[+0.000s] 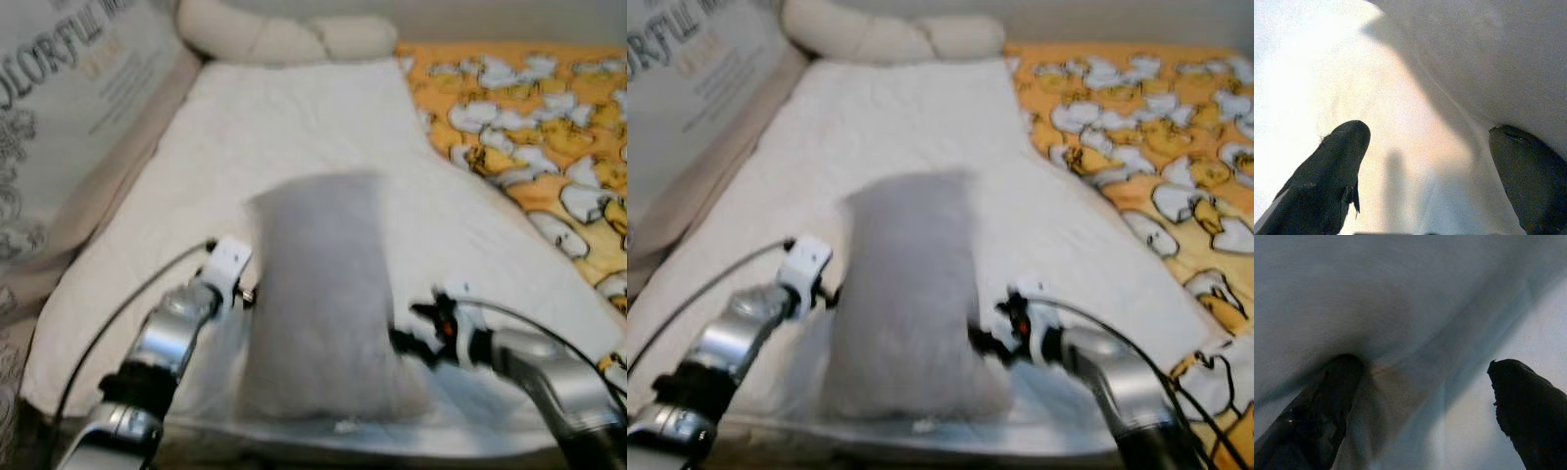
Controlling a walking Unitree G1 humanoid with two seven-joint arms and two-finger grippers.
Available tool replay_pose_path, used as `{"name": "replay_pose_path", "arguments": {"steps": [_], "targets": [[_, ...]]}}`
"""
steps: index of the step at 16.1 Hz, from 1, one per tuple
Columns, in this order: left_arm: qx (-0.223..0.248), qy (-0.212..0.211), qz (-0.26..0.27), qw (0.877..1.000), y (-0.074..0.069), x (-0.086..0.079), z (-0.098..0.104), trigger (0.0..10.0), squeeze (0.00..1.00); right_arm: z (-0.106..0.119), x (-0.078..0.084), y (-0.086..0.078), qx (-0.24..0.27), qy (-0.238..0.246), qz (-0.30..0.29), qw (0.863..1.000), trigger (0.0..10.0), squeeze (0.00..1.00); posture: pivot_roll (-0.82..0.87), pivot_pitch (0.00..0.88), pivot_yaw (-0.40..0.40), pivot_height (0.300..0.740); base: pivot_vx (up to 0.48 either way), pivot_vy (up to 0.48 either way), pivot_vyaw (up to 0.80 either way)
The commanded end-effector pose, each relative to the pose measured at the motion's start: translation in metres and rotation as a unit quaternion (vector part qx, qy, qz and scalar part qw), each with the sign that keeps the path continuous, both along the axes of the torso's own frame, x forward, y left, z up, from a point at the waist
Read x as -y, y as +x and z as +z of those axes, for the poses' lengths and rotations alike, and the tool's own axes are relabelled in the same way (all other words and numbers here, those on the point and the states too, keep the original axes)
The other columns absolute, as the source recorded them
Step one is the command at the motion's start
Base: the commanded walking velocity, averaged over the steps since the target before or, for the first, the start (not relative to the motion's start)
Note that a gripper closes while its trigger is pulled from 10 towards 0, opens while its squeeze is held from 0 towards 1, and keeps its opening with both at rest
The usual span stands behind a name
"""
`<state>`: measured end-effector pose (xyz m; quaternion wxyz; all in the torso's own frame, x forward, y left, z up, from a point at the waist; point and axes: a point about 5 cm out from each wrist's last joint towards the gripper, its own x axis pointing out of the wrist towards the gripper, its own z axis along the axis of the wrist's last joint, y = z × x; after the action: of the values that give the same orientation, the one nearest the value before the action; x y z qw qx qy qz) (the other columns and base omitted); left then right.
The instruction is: Clean up the room
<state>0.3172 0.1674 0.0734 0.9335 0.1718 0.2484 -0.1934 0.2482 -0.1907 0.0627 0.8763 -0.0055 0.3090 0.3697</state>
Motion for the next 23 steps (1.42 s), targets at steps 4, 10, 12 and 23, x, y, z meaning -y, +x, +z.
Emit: {"name": "replay_pose_path", "arguments": {"steps": [4,10,12,23], "targets": [[-0.001,-0.017,0.023,1.000,-0.008,-0.010,-0.008,10.0,1.00,0.007,0.024,0.021,0.047,-0.010,-0.148,0.988,10.0,1.00,-0.08,0.000,0.032,0.740,0.000,0.000,0.00],[0.014,-0.210,0.062,0.976,-0.007,-0.026,-0.002,10.0,1.00,-0.004,0.026,0.024,0.032,0.162,-0.260,0.951,10.0,1.00,-0.07,0.000,0.039,0.740,0.000,0.000,0.00],[-0.016,-0.334,0.088,0.938,-0.009,-0.028,-0.013,10.0,1.00,-0.015,0.015,0.027,-0.008,0.266,-0.267,0.926,10.0,1.00,-0.07,0.000,0.050,0.740,0.000,0.000,0.00],[-0.154,-0.436,-0.038,0.886,-0.030,0.067,-0.056,10.0,1.00,-0.059,-0.044,0.020,-0.178,0.269,-0.169,0.931,6.5,0.00,-0.09,0.000,0.052,0.740,0.000,0.000,0.00]]}}
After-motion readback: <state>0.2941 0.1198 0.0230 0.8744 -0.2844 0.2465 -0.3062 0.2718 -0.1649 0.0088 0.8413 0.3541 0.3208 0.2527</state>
